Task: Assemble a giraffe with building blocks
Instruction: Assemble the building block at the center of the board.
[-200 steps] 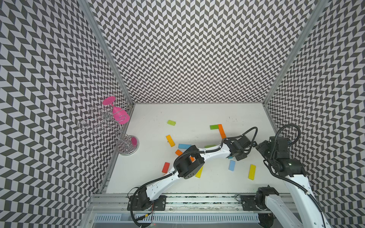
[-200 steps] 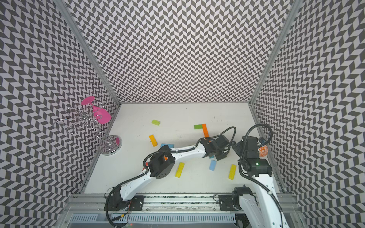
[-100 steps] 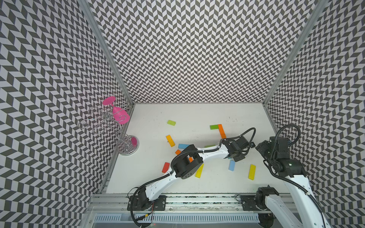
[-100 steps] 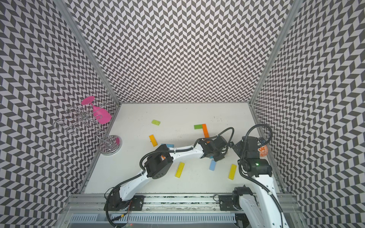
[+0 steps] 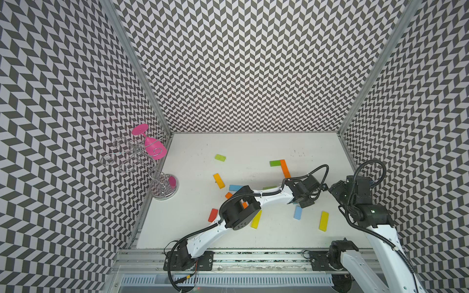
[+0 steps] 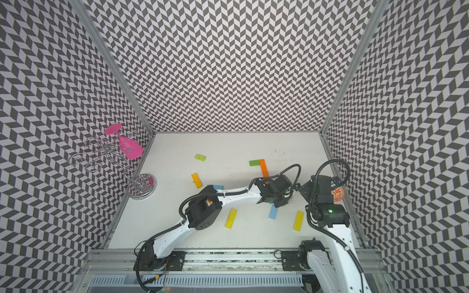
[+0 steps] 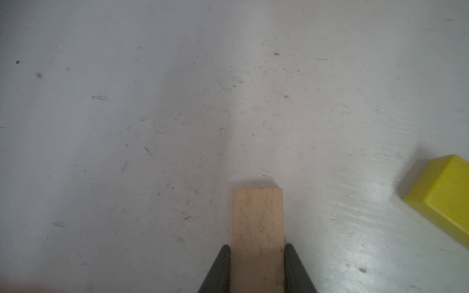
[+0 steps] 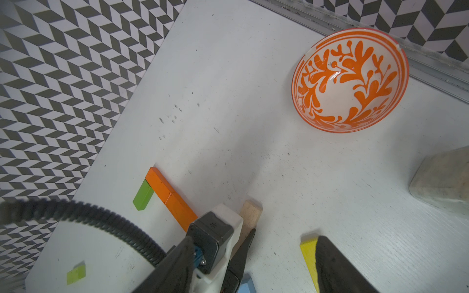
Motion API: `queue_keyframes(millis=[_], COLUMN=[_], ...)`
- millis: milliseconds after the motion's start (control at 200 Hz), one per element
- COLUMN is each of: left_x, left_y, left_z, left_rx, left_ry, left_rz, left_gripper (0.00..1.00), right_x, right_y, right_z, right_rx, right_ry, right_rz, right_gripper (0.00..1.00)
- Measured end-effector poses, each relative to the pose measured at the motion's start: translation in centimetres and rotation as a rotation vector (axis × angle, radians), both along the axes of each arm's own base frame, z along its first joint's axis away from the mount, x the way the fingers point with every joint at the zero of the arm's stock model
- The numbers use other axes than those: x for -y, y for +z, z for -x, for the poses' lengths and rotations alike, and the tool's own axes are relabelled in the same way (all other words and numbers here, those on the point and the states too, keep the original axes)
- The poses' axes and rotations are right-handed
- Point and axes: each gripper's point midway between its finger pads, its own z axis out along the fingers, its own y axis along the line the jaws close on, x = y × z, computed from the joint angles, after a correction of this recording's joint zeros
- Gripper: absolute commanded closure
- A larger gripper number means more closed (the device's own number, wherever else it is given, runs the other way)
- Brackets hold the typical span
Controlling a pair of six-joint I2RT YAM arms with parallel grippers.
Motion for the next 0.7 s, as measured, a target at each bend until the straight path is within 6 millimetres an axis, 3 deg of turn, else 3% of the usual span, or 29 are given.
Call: queue_keyframes(millis=[701], left_x=[-0.15], left_y=[-0.04], left_z=[0.05], left_rx=[-0.006], left_ry=[-0.012], left_rz=[-0.006], left_gripper=[0.70], right_x=[-0.01], right_y=[0.01], right_z=[-0.01], right_rx=[0.001], right_ry=[0.000], right_rz=[-0.001], right_gripper=[0.26])
